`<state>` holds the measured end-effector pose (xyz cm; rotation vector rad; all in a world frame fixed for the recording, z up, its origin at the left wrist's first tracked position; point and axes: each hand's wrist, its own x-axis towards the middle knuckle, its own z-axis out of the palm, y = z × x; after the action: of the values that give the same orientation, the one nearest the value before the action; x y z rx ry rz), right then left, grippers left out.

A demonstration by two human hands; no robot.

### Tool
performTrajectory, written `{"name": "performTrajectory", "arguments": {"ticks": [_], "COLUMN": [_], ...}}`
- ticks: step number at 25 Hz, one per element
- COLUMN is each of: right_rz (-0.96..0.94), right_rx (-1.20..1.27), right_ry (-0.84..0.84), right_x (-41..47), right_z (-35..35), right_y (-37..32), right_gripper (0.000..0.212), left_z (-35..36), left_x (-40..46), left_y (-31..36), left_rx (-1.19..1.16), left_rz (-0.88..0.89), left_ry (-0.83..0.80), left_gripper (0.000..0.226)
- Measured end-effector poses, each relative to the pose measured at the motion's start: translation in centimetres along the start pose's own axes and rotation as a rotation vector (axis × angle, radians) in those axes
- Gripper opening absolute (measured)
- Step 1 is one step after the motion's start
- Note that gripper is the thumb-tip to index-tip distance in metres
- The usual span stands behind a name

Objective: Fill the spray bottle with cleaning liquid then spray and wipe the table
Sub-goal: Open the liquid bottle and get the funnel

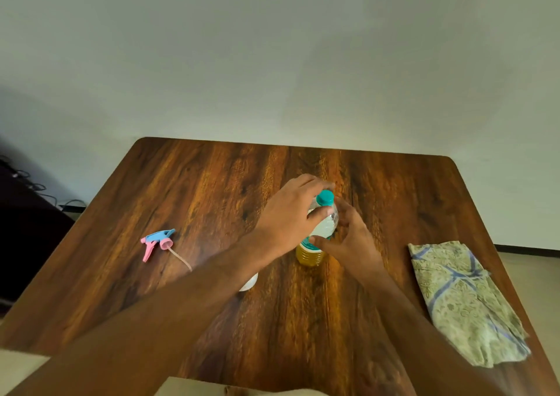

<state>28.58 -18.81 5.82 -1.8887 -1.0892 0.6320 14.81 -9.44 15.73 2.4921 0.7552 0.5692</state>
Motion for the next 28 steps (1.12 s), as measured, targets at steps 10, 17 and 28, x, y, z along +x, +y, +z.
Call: {"name": "performTrajectory", "arguments": {"ticks": [10,17,28], "right_rz": [-0.125,-0.117,-0.191], "right_rx": [0.014,-0.08,-0.125], "right_ry": [-0.127,-0.15,-0.095], "right_x": [1.4,3.4,-1.3], "right_z": [-0.6,0.0,-1.7], "right_y": [2.0,2.1,3.0], "right_gripper": [0.091,0.096,0.093], "left_z": [1.5,1.4,2.0], "left_x": [0.9,1.9,0.2], "left_y": [-0.1,0.0,2.6], "left_rx": [0.167,0.268,0.279], "left_rz": [-0.054,-0.008,0.129], "left_ry": [-0.046,-0.086,-0.274], "left_gripper": [0.043,0.04,0.047]}}
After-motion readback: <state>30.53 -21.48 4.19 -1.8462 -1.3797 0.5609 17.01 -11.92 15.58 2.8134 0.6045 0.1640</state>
